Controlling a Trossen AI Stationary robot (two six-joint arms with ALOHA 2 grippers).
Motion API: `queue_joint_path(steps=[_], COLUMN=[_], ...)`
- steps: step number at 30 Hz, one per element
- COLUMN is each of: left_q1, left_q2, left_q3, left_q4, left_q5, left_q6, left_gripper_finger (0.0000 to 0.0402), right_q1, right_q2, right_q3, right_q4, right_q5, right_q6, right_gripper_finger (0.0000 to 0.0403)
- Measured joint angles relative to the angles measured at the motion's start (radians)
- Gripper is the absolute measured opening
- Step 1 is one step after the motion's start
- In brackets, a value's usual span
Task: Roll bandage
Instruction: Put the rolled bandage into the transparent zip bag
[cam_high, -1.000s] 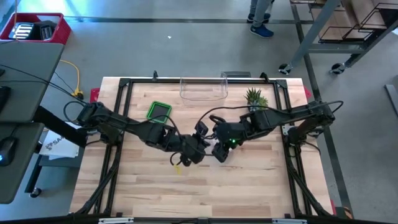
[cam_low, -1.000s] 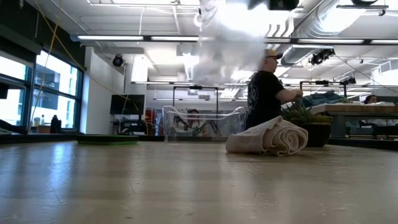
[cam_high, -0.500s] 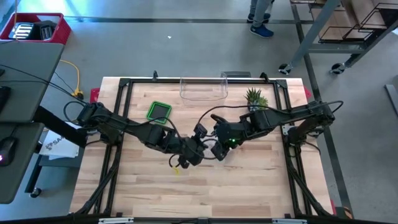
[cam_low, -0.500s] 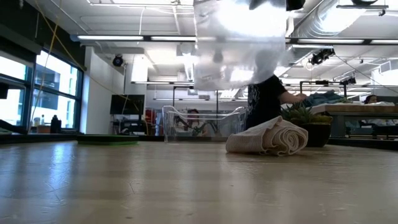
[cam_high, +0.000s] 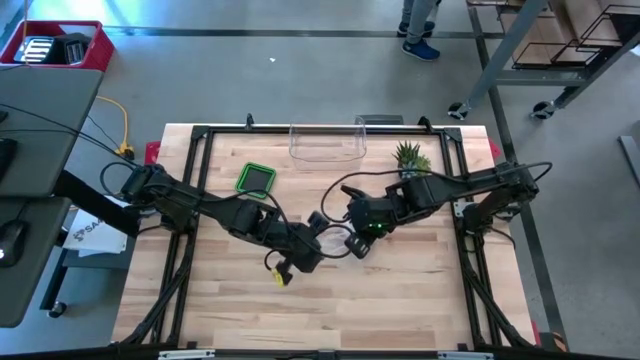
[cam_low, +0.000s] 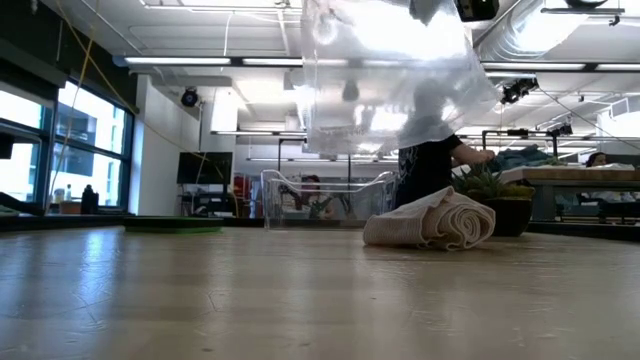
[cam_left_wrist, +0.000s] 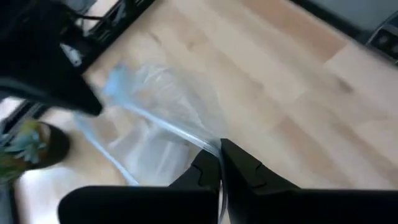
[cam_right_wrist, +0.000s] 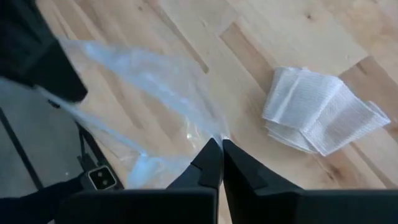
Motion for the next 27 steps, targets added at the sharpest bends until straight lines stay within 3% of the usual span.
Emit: queue_joint_path(steps=[6,13,20,27], left_q1=[-0.003,-0.009,-0.005,-0.005], left_q2=[0.0,-0.002,-0.003,-0.003], left_q3=[0.0,0.0,0.0,0.0], left_q4=[-0.012,0.073,0.118,0.119], left_q5=[0.077,-0.09,-0.105,-0.111], left_q6=[-0.098,-0.087,-0.055,-0.055], left_gripper_finger=[0.0,0.0002,0.0018,0.0058], right_q1=[-0.005,-0.007,-0.007,-0.007], right_q2=[-0.014,-0.017,-0.018,-0.018], right_q3=[0.0,-0.002,-0.002,-0.002], right_q4=[-0.004,0.032,0.04,0.045], right_q5=[0.03,-0.012,-0.028,-0.029], right_q6=[0.016,0.002,0.002,0.0], right_gripper_finger=[0.0001,0.0,0.0,0.0])
